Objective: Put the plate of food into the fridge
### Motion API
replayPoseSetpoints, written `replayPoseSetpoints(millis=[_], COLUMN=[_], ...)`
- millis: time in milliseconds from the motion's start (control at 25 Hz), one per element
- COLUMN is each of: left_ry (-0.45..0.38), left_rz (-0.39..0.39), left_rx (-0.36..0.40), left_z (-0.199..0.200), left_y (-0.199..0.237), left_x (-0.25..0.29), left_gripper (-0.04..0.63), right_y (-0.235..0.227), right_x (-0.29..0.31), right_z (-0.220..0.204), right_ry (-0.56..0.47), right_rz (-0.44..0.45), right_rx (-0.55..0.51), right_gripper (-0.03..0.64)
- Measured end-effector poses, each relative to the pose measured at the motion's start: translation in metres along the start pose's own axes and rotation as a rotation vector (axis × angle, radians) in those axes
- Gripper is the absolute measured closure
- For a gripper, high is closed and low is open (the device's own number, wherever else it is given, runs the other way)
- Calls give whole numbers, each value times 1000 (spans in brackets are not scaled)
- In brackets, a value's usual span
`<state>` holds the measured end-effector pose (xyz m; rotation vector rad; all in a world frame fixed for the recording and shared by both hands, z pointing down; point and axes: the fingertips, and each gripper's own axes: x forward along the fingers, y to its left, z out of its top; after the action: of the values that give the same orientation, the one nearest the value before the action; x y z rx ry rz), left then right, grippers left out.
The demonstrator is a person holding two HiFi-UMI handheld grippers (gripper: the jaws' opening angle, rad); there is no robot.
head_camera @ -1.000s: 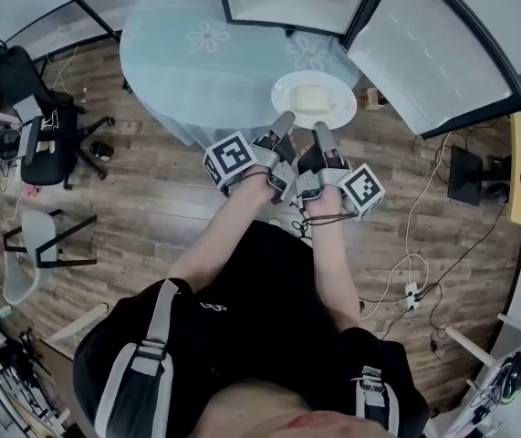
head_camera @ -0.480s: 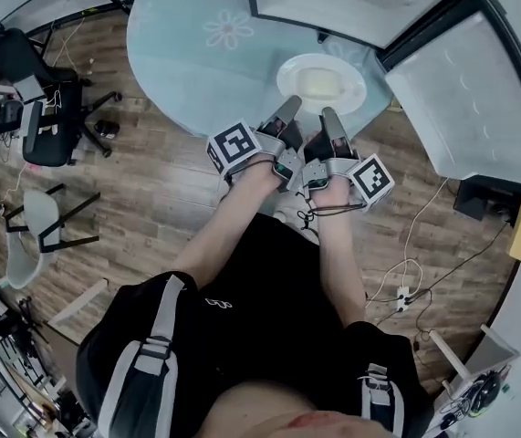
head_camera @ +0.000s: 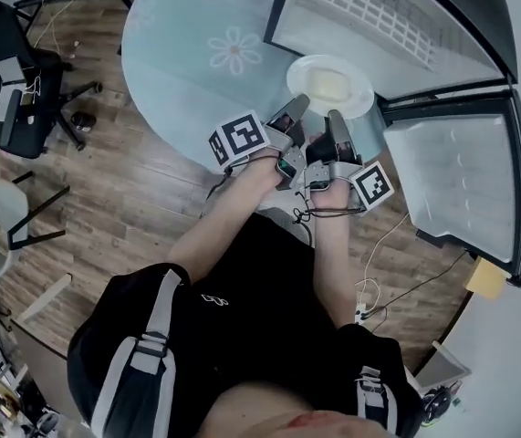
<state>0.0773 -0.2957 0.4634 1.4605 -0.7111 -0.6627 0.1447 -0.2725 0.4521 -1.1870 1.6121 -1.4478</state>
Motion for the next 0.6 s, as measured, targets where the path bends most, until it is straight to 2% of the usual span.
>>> replayPoseSetpoints(millis=[240,440,600], left_ry=[23,75,82], left_rz=[17,33,50], left_rx=[-71,-86,-93], left_z=[19,11,16], left_y=[12,21,27], left_x=[28,53,72], left_gripper=[578,578,580], right_y=[-9,-22,-29], right_x=[30,34,48], right_z=[12,34,47], right_ry=[-18,-57,-57], right_rz=[-40,-62,-65], right_rx=[-16,-4,3], right_gripper=[592,592,592])
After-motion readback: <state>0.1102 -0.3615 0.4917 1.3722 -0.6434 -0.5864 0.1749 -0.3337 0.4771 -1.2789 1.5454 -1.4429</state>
